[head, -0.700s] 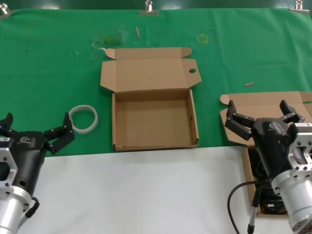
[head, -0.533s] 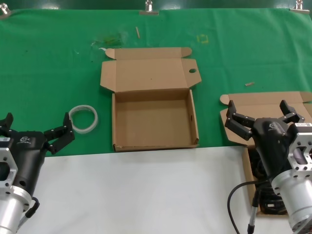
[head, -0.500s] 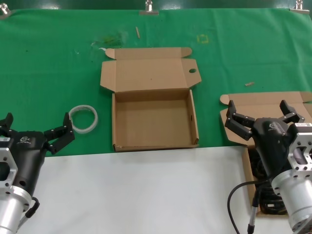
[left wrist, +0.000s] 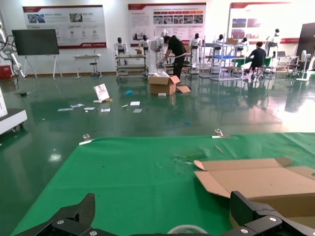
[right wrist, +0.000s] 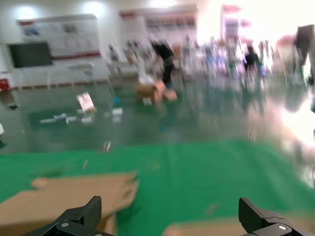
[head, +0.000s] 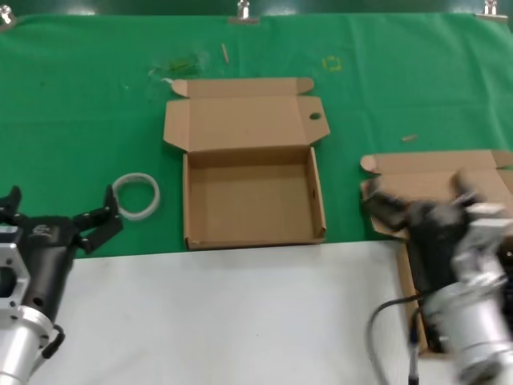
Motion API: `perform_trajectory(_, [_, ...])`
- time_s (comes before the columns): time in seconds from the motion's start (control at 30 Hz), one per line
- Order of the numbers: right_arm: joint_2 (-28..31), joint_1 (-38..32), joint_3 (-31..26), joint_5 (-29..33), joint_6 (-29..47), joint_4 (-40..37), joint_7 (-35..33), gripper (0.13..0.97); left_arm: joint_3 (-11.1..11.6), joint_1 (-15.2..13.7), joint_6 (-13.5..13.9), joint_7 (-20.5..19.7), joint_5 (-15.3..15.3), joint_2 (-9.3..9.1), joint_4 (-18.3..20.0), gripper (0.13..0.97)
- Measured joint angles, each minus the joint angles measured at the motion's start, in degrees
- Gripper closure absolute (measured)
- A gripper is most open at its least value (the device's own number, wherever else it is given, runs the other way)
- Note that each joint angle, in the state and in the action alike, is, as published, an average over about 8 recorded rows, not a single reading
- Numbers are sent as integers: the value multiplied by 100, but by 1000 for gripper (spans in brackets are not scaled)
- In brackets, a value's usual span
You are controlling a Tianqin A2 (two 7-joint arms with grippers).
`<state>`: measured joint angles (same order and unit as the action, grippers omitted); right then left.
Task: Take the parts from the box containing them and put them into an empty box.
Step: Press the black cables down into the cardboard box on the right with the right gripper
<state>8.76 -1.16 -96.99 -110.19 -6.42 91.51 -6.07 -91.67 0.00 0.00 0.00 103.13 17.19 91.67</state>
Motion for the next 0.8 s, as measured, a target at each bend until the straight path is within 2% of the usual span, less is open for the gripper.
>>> perform_trajectory(0.17, [-10,-72,-797,-1333,-1274,59,-1049,129,0,0,0,0,0,0,0,132])
perform_trajectory(0.3, [-29,-83,-1091,-2050,-2182,178,-2010,129,0,0,0,-1,-1,0,0,132])
perform_trajectory(0.57, [-31,-204,-1122,-2562,-3988,574,-4010,129,0,0,0,-4,-1,0,0,132])
perform_trajectory(0.8, [-33,-669,-1043,-2901,-5284,735,-5799,129,0,0,0,-3,-2,0,0,132])
